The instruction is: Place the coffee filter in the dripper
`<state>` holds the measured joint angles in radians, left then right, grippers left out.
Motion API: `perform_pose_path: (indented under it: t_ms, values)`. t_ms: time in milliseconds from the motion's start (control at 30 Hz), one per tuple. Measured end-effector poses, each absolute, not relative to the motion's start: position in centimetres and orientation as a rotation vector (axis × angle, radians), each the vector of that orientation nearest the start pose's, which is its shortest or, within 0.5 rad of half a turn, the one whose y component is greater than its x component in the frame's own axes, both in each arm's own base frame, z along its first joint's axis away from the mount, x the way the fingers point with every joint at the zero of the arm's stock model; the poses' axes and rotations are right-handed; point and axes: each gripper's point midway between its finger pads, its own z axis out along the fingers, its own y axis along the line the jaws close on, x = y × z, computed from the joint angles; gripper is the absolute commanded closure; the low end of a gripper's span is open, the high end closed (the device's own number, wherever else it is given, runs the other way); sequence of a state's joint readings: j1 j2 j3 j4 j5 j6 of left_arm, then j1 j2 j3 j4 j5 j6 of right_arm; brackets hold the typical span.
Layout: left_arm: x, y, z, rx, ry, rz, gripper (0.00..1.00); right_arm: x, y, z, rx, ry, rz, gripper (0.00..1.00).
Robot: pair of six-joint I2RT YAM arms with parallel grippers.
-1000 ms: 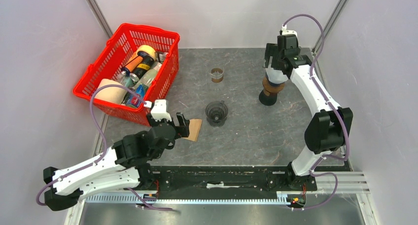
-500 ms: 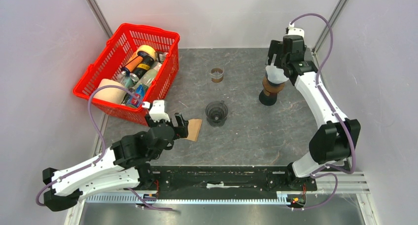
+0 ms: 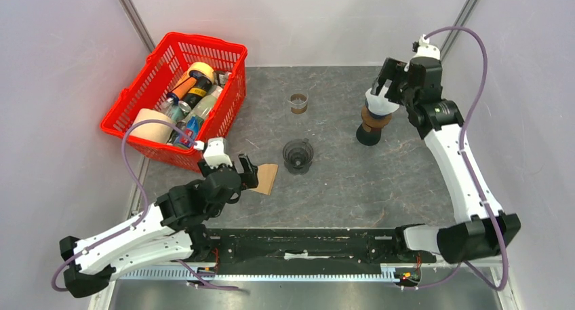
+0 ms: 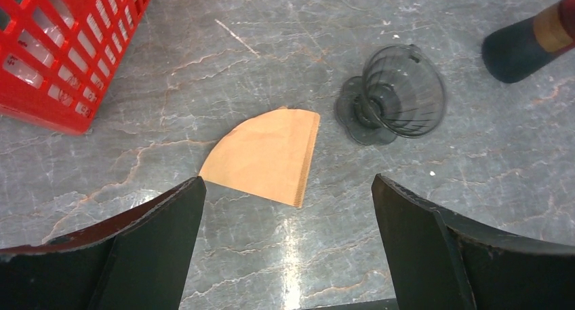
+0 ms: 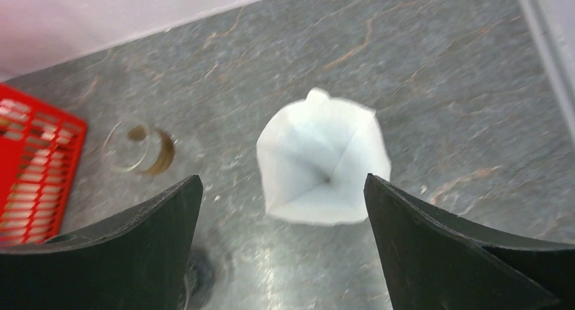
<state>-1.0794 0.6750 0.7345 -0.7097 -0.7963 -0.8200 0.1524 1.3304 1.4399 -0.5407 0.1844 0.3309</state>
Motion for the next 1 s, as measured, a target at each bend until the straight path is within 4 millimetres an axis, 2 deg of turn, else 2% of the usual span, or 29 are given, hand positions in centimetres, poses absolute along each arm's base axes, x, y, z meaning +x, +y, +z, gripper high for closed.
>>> perform_pose_path:
  t_ms: [167, 300, 400, 533, 833, 1000]
  values:
    - [20.1, -13.0, 17.5, -0.211, 2.098, -0.271, 0.00, 36.3, 5.8, 30.6, 0.294, 1.999, 0.273, 0.03]
    - [20.8, -12.7, 15.0, -0.259, 2.191, -0.246, 0.00, 33.5, 6.2, 29.4, 0.307, 2.018, 0.326, 0.03]
    - [20.9, -13.0, 13.5, -0.266, 2.249, -0.249, 0.00, 31.2, 6.4, 28.5, 0.305, 2.025, 0.364, 0.03]
    - [21.0, -13.9, 12.7, -0.253, 2.285, -0.274, 0.00, 29.0, 7.1, 27.6, 0.276, 2.037, 0.422, 0.03]
    - [21.9, -16.4, 11.0, -0.220, 2.343, -0.311, 0.00, 25.9, 8.3, 22.7, 0.240, 2.180, 0.499, 0.03]
    - [23.6, -18.9, 11.1, -0.210, 2.358, -0.339, 0.05, 24.5, 8.1, 21.6, 0.245, 2.187, 0.500, 0.03]
